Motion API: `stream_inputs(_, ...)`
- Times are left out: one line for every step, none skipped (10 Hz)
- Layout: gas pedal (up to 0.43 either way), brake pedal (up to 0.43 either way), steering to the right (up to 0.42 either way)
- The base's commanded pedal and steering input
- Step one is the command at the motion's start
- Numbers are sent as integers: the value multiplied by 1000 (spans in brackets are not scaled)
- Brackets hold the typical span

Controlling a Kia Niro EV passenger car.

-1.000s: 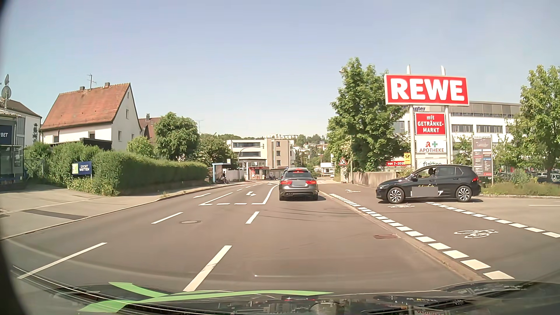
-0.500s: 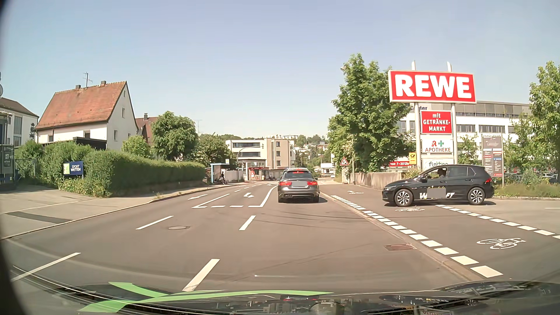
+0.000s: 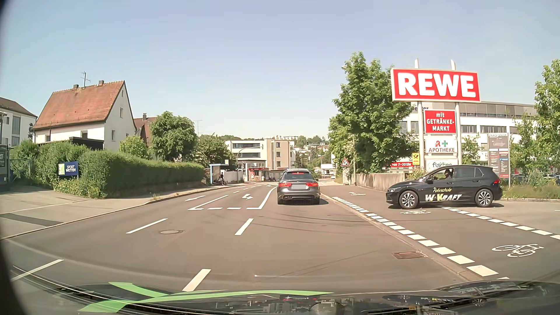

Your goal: Follow the waypoints while adhering to traffic rules and regulations

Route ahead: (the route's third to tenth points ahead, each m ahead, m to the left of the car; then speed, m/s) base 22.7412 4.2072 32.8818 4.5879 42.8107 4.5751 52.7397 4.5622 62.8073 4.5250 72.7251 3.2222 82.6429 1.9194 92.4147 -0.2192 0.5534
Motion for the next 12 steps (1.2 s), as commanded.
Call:
stream_inputs(0, 268, -4)
stream_inputs(0, 268, -4)
stream_inputs(0, 268, -4)
stream_inputs(0, 268, -4)
stream_inputs(0, 268, -4)
stream_inputs(0, 244, -4)
stream_inputs(0, 244, -4)
stream_inputs(0, 256, -4)
stream_inputs(0, 256, -4)
stream_inputs(0, 250, -4)
stream_inputs(0, 250, -4)
stream_inputs(0, 250, -3)
